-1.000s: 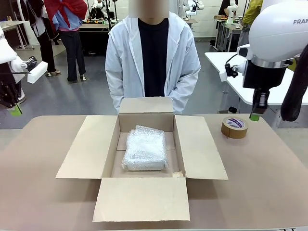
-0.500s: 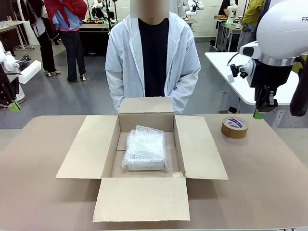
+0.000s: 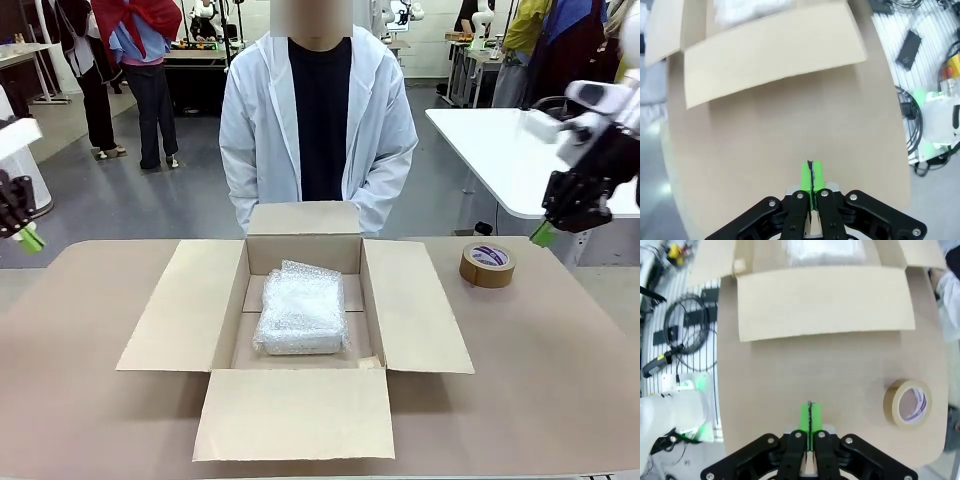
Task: Wrap the clocks to prevent damage.
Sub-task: Once the human has placed the objects inside and stepped back, release both hands from the side flaps of the Package Box.
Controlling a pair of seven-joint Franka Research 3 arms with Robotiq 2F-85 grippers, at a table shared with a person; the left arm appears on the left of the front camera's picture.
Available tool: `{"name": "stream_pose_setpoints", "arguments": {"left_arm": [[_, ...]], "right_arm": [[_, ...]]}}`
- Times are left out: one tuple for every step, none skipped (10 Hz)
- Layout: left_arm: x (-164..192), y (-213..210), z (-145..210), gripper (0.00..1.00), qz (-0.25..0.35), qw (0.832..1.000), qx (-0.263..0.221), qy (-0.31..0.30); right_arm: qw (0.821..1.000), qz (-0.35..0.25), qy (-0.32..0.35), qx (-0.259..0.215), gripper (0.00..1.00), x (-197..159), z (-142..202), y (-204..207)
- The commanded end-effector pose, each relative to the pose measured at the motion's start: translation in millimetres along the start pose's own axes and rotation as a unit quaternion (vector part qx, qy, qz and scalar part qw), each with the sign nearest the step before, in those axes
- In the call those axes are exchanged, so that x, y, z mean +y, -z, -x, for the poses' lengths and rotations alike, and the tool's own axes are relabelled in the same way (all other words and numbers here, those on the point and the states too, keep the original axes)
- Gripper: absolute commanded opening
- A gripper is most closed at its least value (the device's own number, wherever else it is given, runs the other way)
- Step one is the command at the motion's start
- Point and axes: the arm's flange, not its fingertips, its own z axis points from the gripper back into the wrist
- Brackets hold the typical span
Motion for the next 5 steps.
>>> {"name": "stream_pose_setpoints", "arguments": {"left_arm": [[5.6, -9.4, 27.7, 0.01, 0.024, 0.997, -0.067, -0.018], [6.0, -3.5, 45.5, 0.01, 0.013, 0.993, -0.112, -0.034], [4.9, 3.3, 59.1, 0.01, -0.008, 0.989, -0.135, -0.052], [2.5, 11.3, 70.2, 0.01, -0.017, 0.986, -0.151, -0.071], [2.2, 17.8, 79.1, 0.01, -0.023, 0.981, -0.171, -0.083]], "right_arm": [[0.995, -0.045, 0.016, -0.092, 0.01, -15.9, 40.5, 9.2], [0.991, -0.048, 0.035, -0.122, 0.01, -19.7, 63.0, 14.9], [0.988, -0.054, 0.042, -0.136, 0.01, -19.9, 78.7, 20.9], [0.987, -0.057, 0.053, -0.143, 0.01, -19.7, 92.3, 28.6], [0.985, -0.053, 0.062, -0.155, 0.01, -19.9, 102.6, 36.1]]}}
